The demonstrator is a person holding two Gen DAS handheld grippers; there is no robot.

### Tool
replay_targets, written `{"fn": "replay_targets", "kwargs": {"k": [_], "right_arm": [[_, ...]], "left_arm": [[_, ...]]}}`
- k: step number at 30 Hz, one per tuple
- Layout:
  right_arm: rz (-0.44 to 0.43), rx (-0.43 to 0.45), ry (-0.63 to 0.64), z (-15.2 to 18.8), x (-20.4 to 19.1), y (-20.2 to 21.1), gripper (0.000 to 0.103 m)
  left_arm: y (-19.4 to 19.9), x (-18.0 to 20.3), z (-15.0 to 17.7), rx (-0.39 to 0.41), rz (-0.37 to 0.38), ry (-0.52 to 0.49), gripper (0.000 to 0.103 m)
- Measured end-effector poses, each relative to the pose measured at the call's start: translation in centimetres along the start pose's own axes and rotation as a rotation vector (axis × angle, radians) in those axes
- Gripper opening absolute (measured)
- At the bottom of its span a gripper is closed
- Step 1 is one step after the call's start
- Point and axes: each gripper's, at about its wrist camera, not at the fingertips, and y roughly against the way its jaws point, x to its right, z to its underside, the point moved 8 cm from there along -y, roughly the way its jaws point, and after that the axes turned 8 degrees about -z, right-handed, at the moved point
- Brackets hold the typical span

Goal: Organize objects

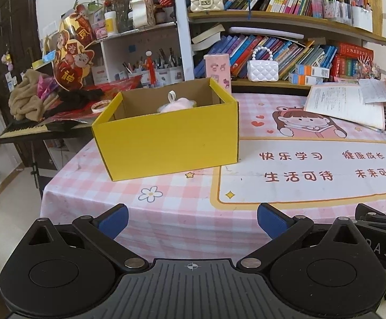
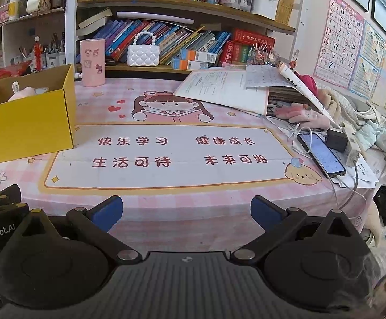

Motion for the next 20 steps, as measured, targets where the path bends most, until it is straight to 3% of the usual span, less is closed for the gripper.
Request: {"fn": "replay_targets", "kwargs": {"k": [20], "right_arm": [[0.006, -0.023, 0.015, 0.16, -0.56, -0.47, 0.103]], "left_arm": [[-0.15, -0.08, -0.01, -0.004, -0.024, 0.006, 0.103]]}}
